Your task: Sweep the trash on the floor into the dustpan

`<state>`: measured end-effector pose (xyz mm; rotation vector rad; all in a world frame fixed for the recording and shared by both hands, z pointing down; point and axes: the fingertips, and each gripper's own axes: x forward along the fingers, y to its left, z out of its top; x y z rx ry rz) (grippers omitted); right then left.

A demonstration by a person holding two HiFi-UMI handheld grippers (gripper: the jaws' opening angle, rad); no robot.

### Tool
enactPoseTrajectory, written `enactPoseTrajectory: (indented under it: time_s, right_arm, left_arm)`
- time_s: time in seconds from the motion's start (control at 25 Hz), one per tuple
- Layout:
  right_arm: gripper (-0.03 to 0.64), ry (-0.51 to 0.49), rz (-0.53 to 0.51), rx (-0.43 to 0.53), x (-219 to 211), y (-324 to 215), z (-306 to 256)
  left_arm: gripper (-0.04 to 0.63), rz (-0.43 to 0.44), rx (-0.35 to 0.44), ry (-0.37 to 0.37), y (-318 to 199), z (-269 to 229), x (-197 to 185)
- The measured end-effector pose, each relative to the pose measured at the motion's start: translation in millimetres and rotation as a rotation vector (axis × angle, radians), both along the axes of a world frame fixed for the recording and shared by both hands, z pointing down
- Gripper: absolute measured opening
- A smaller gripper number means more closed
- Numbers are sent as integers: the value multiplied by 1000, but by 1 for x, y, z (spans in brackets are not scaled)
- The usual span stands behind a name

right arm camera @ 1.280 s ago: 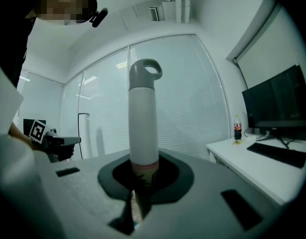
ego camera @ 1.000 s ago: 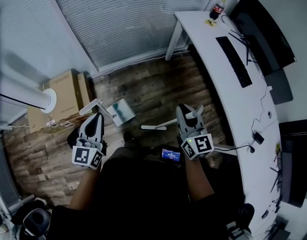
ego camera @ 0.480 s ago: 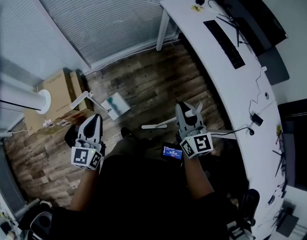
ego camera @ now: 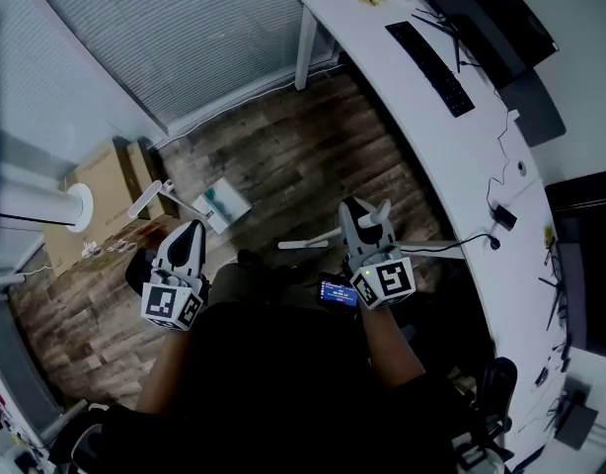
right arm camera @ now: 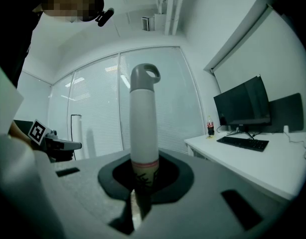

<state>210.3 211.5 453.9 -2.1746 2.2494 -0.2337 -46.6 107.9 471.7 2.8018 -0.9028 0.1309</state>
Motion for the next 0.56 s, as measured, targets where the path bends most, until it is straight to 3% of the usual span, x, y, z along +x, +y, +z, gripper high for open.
enactPoseTrajectory:
  time_s: [0.56]
  right_arm:
    - [32, -29, 19, -36, 7, -6, 12]
  left_arm:
    - [-5, 1, -14, -8, -2, 3, -1]
